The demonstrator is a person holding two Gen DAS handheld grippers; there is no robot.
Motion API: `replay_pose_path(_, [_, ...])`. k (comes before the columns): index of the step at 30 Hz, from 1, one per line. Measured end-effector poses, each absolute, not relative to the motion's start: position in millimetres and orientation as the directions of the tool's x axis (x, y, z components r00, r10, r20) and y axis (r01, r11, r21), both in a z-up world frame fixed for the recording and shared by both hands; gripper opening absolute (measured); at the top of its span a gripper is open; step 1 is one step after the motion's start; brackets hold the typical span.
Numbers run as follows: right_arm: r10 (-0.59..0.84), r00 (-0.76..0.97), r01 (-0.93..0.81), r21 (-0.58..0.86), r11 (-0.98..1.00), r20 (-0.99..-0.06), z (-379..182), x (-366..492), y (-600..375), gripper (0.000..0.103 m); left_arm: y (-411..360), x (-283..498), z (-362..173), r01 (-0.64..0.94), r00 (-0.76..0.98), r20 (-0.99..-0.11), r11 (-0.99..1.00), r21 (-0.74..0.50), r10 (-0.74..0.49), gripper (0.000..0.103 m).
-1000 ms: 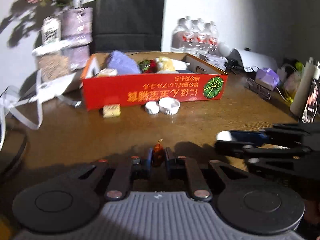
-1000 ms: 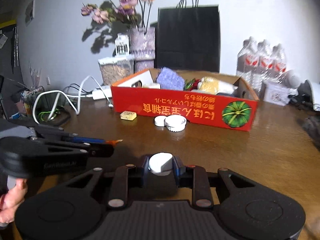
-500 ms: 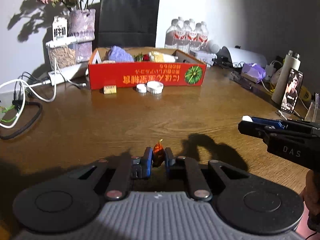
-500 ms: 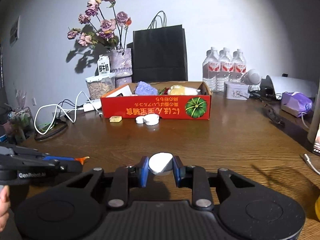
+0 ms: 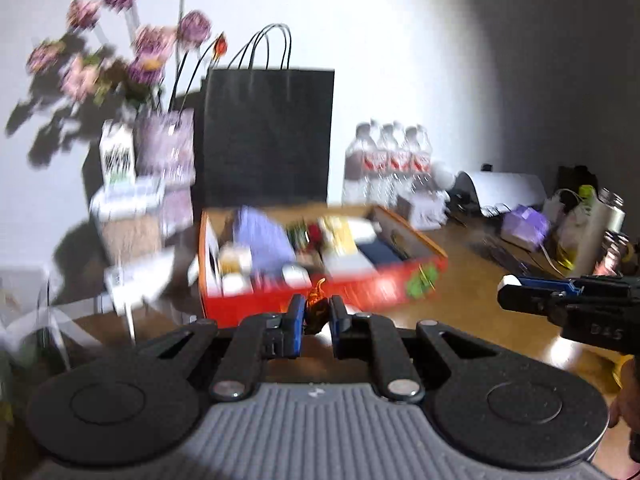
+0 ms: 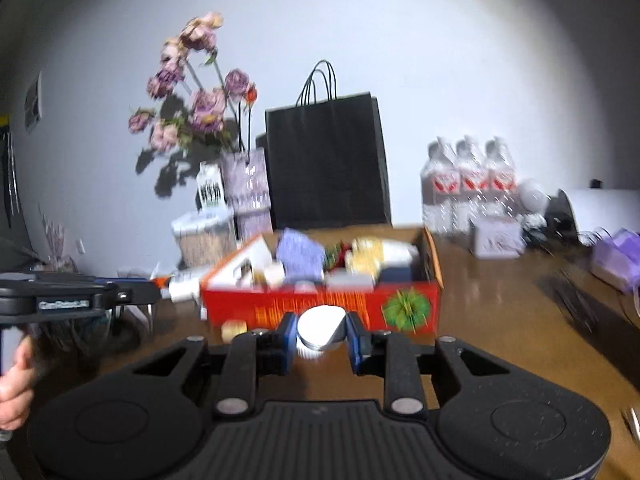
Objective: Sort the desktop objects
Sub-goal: 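Carry both items into the box and open both grippers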
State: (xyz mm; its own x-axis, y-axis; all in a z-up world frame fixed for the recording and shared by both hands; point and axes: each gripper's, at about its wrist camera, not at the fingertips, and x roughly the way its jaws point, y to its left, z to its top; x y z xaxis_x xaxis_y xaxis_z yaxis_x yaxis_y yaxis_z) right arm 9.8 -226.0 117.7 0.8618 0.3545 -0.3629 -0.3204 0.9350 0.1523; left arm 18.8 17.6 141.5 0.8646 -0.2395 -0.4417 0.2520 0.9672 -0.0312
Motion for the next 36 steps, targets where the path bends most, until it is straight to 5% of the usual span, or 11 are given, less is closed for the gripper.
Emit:
replay_pose_path(4, [0.381,0.838,-0.352,0.147,0.924,-0.390,147,91,-201,0.025,24,106,164,0.246,0.854,-0.460,0.968,-0.053,-0.242,0.014])
replay_pose_path(9, [0.432,0.741,-0.325,0.288,0.901,-0.514,141,224,-175,0.024,21,240,137,0.205,0.721,-0.641,0.965,-0.167,-0.264,0.014])
replay_pose_path(16, [0.365,0.564,-0.219,0.292,0.931,-0.741,80,330,-146,0.025,-2,322,72,0.198,0.640,-0.759,0.980,0.010,-0.121,0.015])
replay_pose_path(20, [0.298,0.542,-0.211,0.216,0.953,-0.786,62,341,-134,0.028,2,330,58,0.197,0.634,-0.764,0.980,0.008,-0.121,0.028])
replay_pose_path(25, [0.305,0.554,-0.201,0.231,0.952,-0.775,69,340,-141,0.028,8,328,69,0.190,0.645,-0.753,0.982,-0.013,-0.134,0.039])
replay_pose_path(36, [0.300,0.663,-0.196,0.227,0.954,-0.686,129,286,-165,0.055,12,285,124,0.158,0.721,-0.687,0.987,0.036,-0.091,0.075])
